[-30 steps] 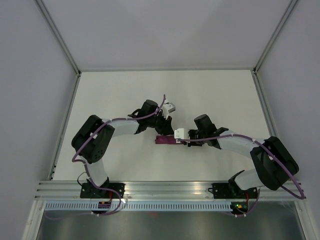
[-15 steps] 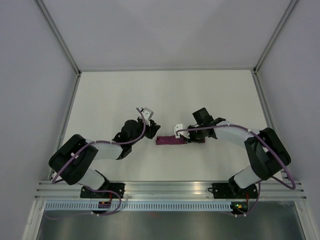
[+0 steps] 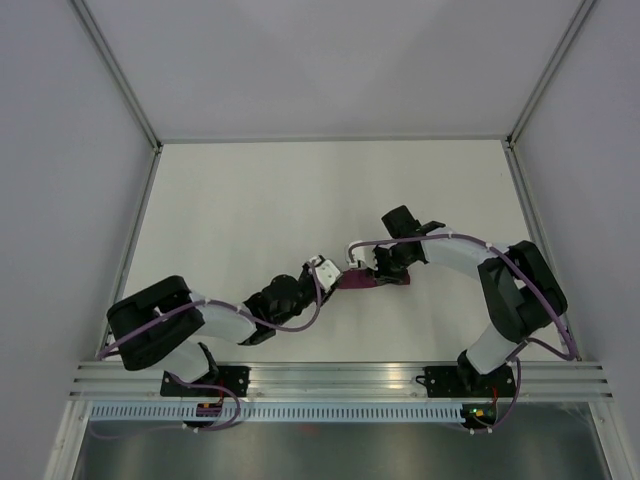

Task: Fold the napkin, place the utensils inside, and roll it up
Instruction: Roll the napkin with the utensil

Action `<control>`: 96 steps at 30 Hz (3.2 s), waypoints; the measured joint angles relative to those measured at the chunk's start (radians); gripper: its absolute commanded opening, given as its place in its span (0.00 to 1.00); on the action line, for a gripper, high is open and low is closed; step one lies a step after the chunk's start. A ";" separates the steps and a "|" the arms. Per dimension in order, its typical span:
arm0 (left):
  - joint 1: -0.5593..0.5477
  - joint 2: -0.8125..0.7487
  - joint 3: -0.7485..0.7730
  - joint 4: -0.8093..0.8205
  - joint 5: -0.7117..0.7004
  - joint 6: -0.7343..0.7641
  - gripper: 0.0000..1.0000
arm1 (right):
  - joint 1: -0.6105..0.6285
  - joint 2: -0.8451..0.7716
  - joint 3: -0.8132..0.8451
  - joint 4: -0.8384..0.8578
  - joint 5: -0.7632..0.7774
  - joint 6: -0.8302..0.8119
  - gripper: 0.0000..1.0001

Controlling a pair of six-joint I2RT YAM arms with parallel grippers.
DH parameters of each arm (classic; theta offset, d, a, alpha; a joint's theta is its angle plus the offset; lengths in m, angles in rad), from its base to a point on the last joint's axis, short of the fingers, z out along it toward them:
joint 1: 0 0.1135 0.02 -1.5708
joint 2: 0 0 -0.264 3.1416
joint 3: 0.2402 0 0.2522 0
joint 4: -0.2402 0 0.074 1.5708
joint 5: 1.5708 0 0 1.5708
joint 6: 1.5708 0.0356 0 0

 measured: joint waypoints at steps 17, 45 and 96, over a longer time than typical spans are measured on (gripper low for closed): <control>-0.167 0.237 0.153 -0.087 -0.064 0.368 0.59 | -0.037 0.098 0.122 -0.145 -0.060 -0.033 0.28; -0.108 0.386 0.370 -0.298 0.032 0.571 0.53 | -0.060 0.201 0.253 -0.304 -0.102 -0.085 0.27; -0.052 0.670 1.095 -0.998 -0.156 -0.132 0.04 | -0.490 -0.206 0.336 -0.324 -0.071 0.344 0.72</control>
